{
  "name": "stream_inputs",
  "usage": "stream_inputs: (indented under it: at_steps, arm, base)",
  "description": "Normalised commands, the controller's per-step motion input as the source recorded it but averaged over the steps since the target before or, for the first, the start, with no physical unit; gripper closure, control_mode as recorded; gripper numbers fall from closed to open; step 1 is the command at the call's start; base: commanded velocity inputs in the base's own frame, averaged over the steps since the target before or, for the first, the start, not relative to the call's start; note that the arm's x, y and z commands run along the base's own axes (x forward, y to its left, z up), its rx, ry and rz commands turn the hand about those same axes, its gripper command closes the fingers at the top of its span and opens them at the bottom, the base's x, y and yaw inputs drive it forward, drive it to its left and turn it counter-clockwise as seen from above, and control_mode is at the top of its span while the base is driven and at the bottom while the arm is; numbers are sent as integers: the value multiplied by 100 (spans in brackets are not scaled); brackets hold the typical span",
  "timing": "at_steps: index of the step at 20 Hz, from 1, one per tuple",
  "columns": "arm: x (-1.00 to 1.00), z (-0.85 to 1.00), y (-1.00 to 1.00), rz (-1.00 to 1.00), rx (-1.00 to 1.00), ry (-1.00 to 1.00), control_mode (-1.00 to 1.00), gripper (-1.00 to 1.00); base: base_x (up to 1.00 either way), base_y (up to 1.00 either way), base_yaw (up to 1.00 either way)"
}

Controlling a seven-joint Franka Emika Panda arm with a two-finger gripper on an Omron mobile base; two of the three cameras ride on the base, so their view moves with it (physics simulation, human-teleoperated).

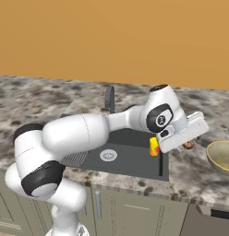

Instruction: Remove the sweet potato and mushroom from the sink. Then move the bowl and cup from the counter to the sink for washing.

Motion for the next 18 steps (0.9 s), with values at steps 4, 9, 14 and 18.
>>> stream_inputs:
  at_steps: [4,9,14,18]
  arm:
    - [0,-20,1,-13,14,-11,-100,-100]
    - [3,-21,0,-10,10,-14,-100,-100]
    - [8,-21,0,-3,7,-17,-100,-100]
    - [15,-16,0,0,1,-17,-100,-100]
  base:
    - [0,0,0]
    - [0,0,0]
    - [0,0,0]
    - [0,0,0]
